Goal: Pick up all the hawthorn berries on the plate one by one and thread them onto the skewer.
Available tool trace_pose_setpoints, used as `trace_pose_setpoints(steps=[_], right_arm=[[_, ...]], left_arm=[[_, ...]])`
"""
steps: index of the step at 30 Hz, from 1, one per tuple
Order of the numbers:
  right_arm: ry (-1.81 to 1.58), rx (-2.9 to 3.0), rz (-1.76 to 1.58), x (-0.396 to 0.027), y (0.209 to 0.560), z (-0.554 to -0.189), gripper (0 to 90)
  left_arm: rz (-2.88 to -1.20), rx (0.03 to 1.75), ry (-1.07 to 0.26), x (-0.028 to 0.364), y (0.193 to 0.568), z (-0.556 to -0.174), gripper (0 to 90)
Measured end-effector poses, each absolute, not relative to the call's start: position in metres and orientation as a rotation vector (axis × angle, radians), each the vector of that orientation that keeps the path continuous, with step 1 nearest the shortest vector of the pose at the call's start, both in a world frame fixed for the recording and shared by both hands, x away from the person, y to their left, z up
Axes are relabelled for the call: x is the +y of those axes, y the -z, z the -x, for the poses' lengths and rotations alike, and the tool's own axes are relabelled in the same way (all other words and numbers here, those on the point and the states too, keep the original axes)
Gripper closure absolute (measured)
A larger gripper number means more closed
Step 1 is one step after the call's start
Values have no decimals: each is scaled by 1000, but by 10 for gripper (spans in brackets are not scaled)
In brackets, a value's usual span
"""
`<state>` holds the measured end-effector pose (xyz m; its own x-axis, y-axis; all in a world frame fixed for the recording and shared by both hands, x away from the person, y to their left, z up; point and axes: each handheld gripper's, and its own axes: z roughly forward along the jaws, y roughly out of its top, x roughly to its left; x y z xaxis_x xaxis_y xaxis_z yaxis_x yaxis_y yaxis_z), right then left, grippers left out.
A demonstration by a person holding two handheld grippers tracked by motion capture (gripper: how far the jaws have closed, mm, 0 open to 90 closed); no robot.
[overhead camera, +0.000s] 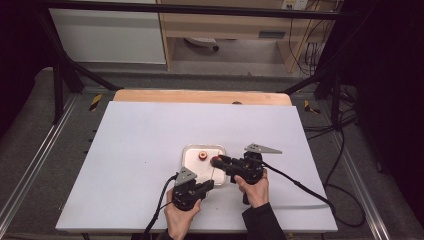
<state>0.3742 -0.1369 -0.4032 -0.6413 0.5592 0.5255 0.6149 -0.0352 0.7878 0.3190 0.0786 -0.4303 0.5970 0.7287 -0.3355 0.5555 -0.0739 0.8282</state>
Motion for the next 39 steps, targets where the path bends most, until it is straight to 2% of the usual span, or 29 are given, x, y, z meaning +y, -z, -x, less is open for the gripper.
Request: trace_pose_setpoints(steps=[1, 5, 19, 23, 24, 25, 26, 27, 28, 32, 39], right_arm=[[1777, -2140, 1283, -133, 409, -373, 601], [1817, -2119, 1247, -126, 417, -369, 600], [1792, -2168, 1253, -125, 420, -366, 587], [1869, -2217, 1273, -131, 413, -367, 386], [1869, -2217, 1273, -131, 413, -367, 386], [1873, -2276, 1302, -135, 409, -370, 298], [1873, -2276, 1302, -135, 409, -370, 298], [1849, -2335, 1311, -138, 408, -375, 216], [1825, -2369, 1312, -139, 408, -377, 171], [1718, -2474, 1316, -141, 411, -383, 85], [1571, -2571, 1333, -142, 415, -392, 51]], left_arm=[[-1746, 1065, -236, 80, 426, -320, 890], [-1784, 1075, -215, 83, 422, -325, 890], [-1792, 1048, -226, 83, 426, -328, 888], [-1808, 1068, -251, 94, 429, -325, 887], [-1808, 1068, -251, 94, 429, -325, 887], [-1810, 1072, -254, 98, 430, -324, 887], [-1814, 1075, -255, 101, 430, -323, 887], [-1819, 1078, -260, 105, 431, -322, 887], [-1835, 1080, -274, 109, 432, -321, 886], [-1848, 1084, -281, 115, 433, -318, 886], [-1868, 1078, -292, 126, 434, -310, 885]])
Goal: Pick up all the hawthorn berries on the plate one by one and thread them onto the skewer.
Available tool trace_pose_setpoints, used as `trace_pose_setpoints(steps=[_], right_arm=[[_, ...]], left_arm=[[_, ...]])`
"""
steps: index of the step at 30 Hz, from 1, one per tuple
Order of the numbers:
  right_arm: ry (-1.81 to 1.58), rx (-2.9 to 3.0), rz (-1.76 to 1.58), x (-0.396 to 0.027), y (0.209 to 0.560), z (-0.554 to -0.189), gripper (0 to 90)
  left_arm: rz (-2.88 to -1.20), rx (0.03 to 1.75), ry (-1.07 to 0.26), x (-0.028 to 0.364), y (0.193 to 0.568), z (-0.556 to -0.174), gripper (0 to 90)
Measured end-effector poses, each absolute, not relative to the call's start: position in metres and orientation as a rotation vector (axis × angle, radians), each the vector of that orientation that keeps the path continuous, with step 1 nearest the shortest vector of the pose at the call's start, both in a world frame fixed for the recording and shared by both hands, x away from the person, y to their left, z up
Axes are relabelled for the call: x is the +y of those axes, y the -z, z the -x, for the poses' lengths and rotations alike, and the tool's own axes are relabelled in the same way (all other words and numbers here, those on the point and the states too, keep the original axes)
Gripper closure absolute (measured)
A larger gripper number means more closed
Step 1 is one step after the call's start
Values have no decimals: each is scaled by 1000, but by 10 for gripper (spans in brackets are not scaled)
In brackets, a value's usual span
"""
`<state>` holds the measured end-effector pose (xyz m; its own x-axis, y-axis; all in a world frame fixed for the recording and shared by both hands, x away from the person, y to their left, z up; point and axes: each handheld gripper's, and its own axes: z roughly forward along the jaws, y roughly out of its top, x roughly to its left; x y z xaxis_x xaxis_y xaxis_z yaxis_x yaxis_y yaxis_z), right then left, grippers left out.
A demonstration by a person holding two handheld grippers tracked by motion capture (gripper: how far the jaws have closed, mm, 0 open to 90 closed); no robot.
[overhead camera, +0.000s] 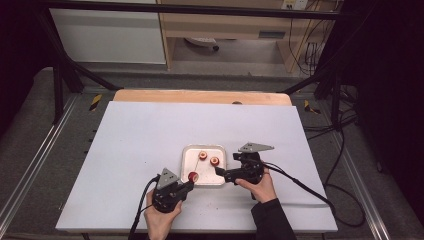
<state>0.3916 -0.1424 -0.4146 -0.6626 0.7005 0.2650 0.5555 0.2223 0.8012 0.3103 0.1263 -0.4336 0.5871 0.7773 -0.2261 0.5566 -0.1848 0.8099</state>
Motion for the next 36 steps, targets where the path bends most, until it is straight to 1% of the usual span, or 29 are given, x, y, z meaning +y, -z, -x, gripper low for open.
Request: trace_pose_setpoints(steps=[7, 17, 24, 32, 36], right_arm=[[-1285, 2394, -1221, -140, 407, -401, 44], [-1100, 2468, -1269, -122, 393, -417, 85], [-948, 2529, -1288, -99, 392, -429, 149], [-797, 2579, -1330, -85, 398, -446, 260], [-748, 2594, -1360, -80, 403, -452, 332]], left_arm=[[-1871, 1080, -292, 133, 435, -306, 883], [-1865, 1085, -311, 145, 438, -304, 883], [-1867, 1086, -315, 148, 439, -304, 883], [-1869, 1086, -308, 150, 440, -304, 883], [-1875, 1083, -304, 148, 441, -304, 883]])
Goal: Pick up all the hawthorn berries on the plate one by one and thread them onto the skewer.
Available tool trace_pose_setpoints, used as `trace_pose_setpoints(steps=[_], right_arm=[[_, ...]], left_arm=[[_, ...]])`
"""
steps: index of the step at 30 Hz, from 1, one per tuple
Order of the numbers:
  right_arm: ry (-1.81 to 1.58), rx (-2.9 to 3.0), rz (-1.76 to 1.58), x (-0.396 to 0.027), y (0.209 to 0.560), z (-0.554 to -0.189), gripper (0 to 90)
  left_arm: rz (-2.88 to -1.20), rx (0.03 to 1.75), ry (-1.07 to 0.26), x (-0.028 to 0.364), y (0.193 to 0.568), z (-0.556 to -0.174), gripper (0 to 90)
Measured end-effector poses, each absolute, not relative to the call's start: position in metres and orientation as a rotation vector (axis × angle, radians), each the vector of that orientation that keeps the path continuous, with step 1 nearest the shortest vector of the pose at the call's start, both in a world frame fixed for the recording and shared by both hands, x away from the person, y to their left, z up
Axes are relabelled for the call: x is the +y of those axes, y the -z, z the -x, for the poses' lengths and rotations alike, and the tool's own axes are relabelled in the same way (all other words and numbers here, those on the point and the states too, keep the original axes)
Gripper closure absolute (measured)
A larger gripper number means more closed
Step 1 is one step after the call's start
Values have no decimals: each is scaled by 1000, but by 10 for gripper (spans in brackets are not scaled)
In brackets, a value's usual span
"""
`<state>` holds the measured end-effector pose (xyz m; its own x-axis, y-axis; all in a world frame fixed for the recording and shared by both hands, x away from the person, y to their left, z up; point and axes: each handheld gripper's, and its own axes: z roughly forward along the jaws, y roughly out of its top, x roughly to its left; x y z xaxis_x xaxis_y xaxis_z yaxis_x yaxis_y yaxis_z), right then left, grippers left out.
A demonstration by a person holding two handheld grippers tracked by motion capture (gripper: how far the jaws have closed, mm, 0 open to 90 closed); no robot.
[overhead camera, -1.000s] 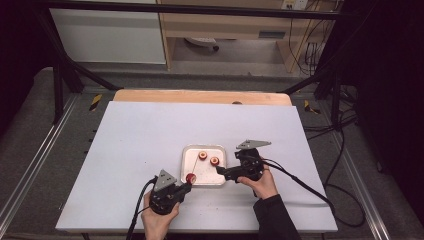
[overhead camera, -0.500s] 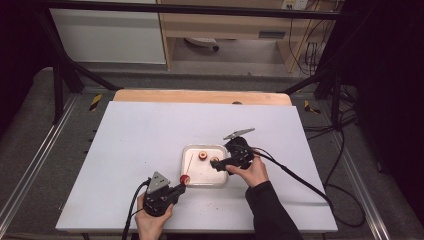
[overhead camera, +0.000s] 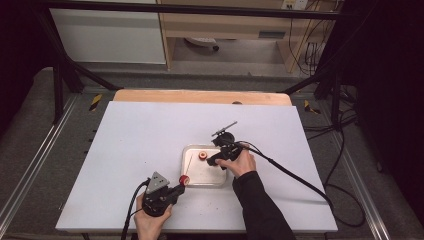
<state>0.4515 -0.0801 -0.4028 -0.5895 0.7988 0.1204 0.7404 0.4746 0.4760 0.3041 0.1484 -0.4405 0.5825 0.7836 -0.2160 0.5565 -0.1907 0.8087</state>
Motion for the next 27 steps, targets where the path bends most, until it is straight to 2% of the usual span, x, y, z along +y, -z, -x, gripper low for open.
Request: trace_pose_setpoints(steps=[6, 20, 27], right_arm=[[-702, 2594, -1421, -78, 409, -457, 445], [-677, 2619, -1487, -75, 420, -463, 595], [-682, 2616, -1516, -76, 419, -463, 604]], left_arm=[[-1886, 1080, -302, 148, 441, -305, 883], [-1896, 1074, -294, 148, 442, -305, 883], [-1894, 1075, -296, 148, 442, -305, 883]])
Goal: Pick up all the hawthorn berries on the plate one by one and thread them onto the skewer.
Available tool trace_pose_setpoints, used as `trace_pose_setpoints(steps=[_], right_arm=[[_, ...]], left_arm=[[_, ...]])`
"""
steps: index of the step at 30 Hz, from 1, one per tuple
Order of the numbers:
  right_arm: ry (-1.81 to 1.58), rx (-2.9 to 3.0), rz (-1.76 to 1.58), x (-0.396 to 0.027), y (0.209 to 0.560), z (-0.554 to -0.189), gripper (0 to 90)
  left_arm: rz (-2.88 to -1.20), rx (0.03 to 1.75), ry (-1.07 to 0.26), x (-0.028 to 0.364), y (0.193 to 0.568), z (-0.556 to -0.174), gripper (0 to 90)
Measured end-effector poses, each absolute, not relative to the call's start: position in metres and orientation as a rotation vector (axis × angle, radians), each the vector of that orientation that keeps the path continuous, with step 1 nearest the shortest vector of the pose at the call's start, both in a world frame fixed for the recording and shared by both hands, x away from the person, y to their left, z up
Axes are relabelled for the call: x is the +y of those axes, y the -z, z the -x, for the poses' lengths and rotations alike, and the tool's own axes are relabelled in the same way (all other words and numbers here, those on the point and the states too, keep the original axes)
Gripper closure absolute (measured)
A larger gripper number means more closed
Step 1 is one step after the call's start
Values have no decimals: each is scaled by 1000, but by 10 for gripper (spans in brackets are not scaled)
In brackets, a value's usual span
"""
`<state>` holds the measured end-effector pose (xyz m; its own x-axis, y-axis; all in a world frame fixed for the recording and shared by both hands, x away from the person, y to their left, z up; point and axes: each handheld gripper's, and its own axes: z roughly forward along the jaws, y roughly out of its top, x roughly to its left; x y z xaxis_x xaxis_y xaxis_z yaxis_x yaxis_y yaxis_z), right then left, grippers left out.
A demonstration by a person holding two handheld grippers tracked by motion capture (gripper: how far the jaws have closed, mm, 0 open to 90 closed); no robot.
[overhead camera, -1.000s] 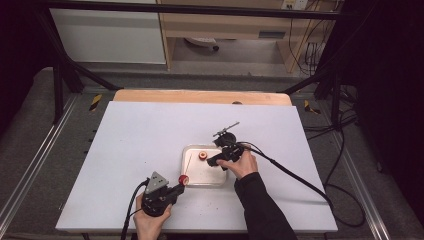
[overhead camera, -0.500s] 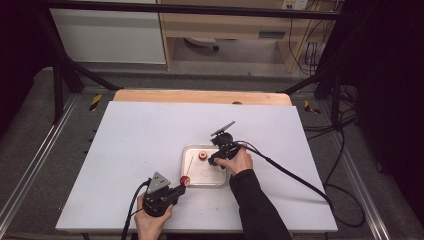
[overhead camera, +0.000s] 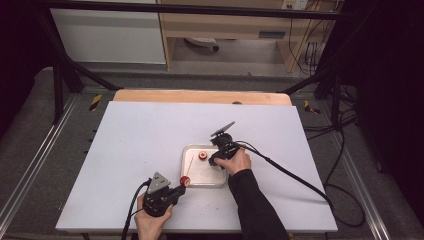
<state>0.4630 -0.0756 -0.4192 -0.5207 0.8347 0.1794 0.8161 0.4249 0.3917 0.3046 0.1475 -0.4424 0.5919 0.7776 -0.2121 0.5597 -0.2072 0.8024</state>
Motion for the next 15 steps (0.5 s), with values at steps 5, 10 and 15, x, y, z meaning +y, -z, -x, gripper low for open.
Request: trace_pose_setpoints(steps=[5, 10, 15], right_arm=[[-749, 2603, -1506, -78, 412, -459, 606], [-873, 2562, -1521, -85, 400, -451, 606], [-1003, 2525, -1515, -95, 394, -439, 607]], left_arm=[[-1889, 1068, -286, 147, 442, -304, 883], [-1882, 1067, -280, 144, 442, -304, 883], [-1892, 1058, -276, 141, 442, -304, 883]])
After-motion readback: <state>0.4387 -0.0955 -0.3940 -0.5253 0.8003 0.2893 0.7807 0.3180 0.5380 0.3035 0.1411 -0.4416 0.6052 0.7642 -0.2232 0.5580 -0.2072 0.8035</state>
